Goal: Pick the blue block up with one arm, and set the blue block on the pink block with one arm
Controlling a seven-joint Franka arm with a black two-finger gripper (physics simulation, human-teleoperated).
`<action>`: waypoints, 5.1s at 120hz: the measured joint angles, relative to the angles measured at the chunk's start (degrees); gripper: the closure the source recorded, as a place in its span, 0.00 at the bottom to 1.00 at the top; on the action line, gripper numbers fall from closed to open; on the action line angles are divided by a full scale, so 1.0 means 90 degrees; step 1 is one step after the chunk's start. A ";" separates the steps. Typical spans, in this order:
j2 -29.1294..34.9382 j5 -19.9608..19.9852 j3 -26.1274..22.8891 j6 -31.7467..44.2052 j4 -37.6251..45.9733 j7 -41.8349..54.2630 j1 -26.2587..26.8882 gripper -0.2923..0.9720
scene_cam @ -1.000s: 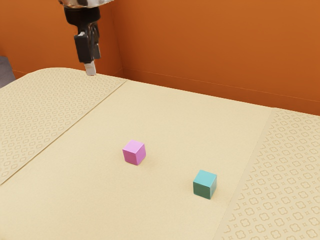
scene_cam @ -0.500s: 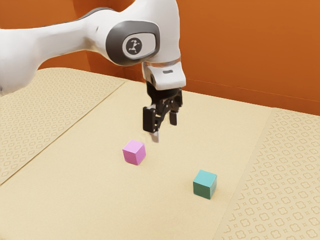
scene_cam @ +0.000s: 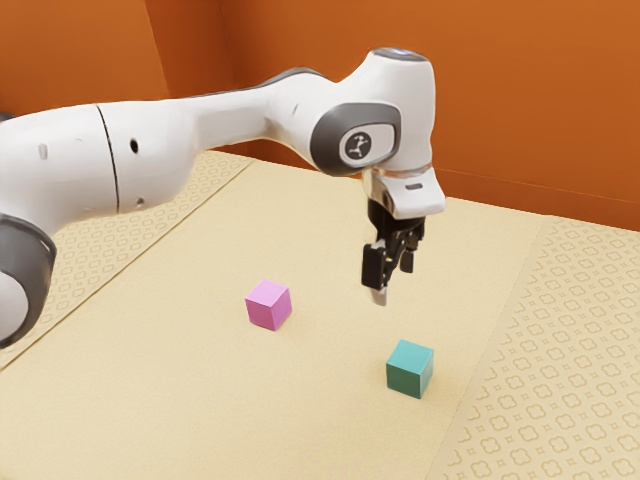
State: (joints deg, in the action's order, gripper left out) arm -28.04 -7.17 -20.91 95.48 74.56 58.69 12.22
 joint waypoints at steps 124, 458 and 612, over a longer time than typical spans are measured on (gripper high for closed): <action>-0.1854 -0.0267 0.0420 0.1254 -0.0263 -0.0734 0.0179 0.23; -0.0501 -0.0268 0.0673 0.1547 0.1203 0.3506 -0.2676 0.47; 0.2719 0.0504 0.1788 -0.1772 0.0228 0.1143 -0.1288 0.23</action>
State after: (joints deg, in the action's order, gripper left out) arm -3.56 -2.63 -4.82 79.53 76.62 68.98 0.63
